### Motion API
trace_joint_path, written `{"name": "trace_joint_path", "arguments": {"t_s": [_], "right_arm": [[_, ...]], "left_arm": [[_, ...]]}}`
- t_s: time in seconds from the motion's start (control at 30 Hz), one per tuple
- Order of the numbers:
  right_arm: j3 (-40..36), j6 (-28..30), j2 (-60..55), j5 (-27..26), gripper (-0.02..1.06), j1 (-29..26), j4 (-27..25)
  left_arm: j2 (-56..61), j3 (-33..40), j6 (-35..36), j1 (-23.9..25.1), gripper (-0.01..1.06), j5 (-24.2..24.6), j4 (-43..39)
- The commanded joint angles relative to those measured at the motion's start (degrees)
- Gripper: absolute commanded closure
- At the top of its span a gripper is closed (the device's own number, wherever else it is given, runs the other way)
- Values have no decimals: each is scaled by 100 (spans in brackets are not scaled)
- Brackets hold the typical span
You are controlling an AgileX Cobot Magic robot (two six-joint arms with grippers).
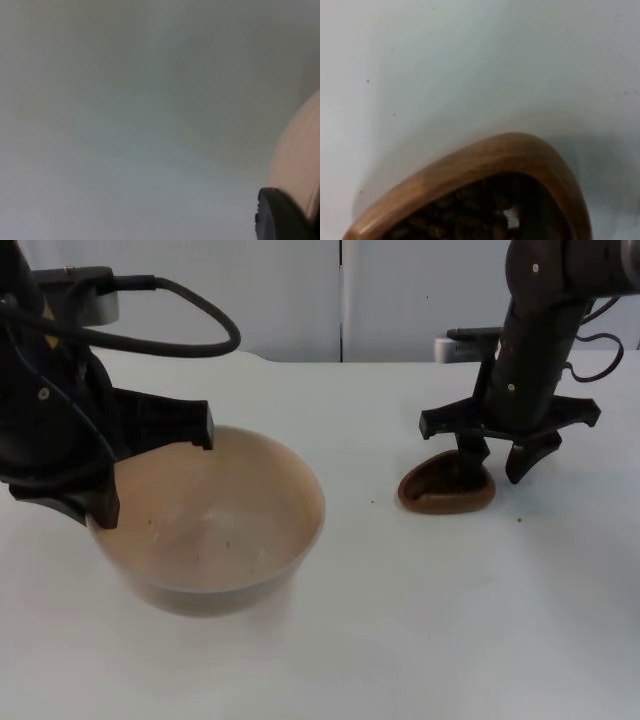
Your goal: Pick up the bowl with the left hand and pour the coffee beans from the cup into the bowl with the right hand.
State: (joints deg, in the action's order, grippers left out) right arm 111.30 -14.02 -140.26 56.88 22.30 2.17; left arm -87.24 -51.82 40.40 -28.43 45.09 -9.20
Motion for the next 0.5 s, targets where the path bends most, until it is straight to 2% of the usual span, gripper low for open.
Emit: {"name": "trace_joint_path", "arguments": {"t_s": [0.0,0.47], "right_arm": [[29,-18,-38,-7,57,27,51],[29,50,-38,-20,64,27,51]], "left_arm": [[36,4,44,-36,105,-66,70],[36,4,44,-36,105,-66,84]]}}
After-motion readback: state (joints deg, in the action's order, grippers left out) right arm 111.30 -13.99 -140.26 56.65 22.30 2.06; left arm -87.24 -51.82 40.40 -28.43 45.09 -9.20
